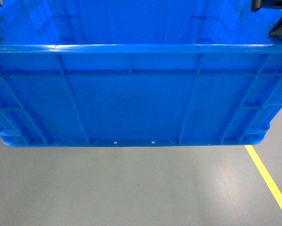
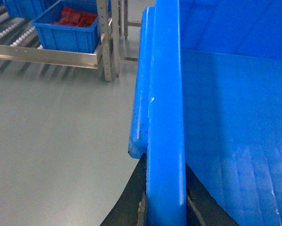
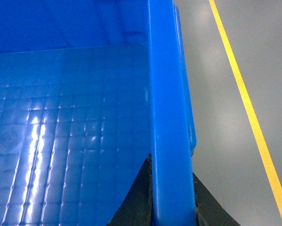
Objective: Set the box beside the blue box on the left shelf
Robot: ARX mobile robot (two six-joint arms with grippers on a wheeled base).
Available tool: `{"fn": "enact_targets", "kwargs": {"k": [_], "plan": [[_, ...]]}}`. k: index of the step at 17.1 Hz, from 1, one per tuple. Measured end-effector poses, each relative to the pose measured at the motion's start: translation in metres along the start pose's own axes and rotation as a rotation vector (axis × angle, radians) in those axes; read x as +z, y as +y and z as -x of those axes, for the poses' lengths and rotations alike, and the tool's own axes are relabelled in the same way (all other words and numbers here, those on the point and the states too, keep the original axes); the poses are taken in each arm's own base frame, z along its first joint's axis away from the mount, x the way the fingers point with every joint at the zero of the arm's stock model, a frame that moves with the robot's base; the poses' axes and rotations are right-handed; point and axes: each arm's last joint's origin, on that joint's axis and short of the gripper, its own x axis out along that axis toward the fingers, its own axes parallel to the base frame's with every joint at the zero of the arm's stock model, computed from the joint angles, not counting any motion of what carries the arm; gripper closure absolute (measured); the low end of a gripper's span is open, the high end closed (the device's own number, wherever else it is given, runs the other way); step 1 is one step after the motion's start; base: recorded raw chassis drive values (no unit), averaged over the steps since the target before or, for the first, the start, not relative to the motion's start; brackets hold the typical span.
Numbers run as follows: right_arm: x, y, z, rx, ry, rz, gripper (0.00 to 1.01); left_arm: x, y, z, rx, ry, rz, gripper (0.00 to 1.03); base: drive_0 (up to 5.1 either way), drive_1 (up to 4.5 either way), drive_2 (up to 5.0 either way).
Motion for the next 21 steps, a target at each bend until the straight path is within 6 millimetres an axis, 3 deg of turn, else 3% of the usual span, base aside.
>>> {"fn": "enact_targets", "kwargs": {"k": [21], "plan": [[0.0004,0.0000,0.0000,-0.001,-0.004,0.001,0.92,0.0003,0.0000,0.0000,0.000,-0.003,0.000,0.95,0.0,4.30,-4.2]]}}
